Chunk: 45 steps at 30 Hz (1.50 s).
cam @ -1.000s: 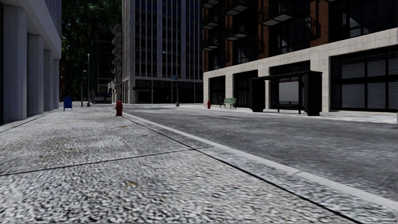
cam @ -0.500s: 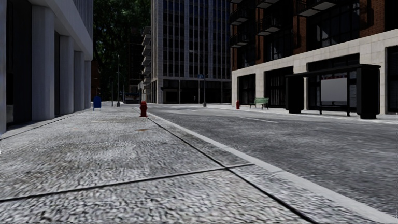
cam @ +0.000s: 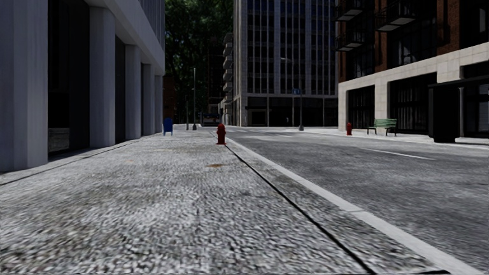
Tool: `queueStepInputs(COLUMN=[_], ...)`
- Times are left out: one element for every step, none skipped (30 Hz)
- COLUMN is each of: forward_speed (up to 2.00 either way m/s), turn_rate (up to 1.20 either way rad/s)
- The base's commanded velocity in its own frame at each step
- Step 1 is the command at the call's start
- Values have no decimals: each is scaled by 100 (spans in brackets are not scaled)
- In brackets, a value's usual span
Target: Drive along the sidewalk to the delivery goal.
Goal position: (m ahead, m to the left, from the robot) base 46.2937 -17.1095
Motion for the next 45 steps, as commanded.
queueStepInputs(forward_speed=[200, 200, 200, 200, 200, 200, 200, 200, 200, 200, 200, 200, 200, 200, 200, 200, 200, 200, 200, 200, 200, 200, 200, 200, 200, 200, 200, 200, 200, 200, 200, 200, 200, 200, 200, 200, 200, 200, 200, 200, 200, 200, 200, 200, 200], turn_rate=[51, 51, 51, 51, 51, 51, 51, 51, 51, 51, 51, 51, 51, 51, 51, 51, 50, 50, 39, 0, 0, 0, 0, 0, 0, 0, 0, 0, 0, 0, 0, 0, 0, 0, 0, 0, 0, 0, 0, 0, 0, 0, 0, 0, 0])
